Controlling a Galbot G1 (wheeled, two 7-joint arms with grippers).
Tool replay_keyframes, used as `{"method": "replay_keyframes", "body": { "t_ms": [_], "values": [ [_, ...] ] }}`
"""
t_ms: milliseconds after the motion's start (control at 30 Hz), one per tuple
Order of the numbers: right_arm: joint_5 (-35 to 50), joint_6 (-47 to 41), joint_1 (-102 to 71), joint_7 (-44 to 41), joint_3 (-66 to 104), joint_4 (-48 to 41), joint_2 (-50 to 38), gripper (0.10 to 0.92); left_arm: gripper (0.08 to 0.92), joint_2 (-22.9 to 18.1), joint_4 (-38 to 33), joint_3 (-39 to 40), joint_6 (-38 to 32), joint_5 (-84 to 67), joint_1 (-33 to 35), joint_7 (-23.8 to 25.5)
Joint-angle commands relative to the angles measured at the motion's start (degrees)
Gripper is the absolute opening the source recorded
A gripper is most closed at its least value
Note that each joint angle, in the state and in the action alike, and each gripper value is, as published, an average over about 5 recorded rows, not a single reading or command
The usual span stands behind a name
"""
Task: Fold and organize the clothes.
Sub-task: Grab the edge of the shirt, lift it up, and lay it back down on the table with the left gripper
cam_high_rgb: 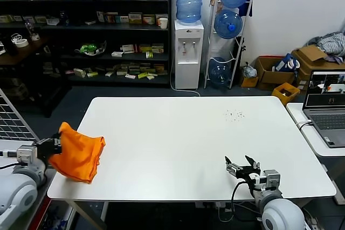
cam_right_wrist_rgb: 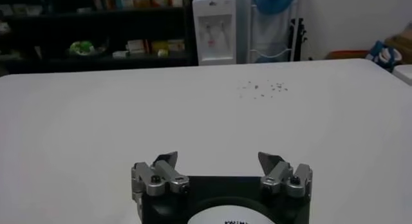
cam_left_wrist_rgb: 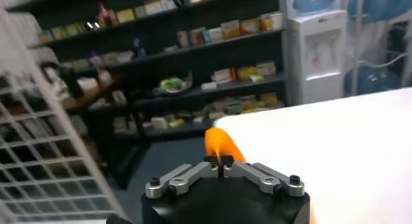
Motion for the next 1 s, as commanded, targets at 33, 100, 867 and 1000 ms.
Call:
{"method": "replay_keyframes", "body": {
  "t_ms": [33,100,867,1000],
  "values": [
    [-1.25,-0.24,-3.66,0.47,2.41,0.68,2.12,0.823,0.099,-15.33,-12.09,31.62,4.43,-24.77,-20.21,-21.00],
    [-1.58,-0.41,-5.01,0.64,3.21,1.07,2.78,0.823,0.099,-21.91,-7.99,38.54,4.38,-26.22,-27.07,-23.45],
    [-1.17,-1.18,-5.36,1.19,4.13,0.10,2.74,0.823,0.099,-53.40,23.07,49.41,2.88,-16.56,-42.39,-22.90],
    [-0.97,-1.21,-5.03,1.20,4.05,-0.01,2.45,0.823,0.099,-54.63,23.73,49.86,2.74,-15.58,-42.01,-22.90]
  ]
}}
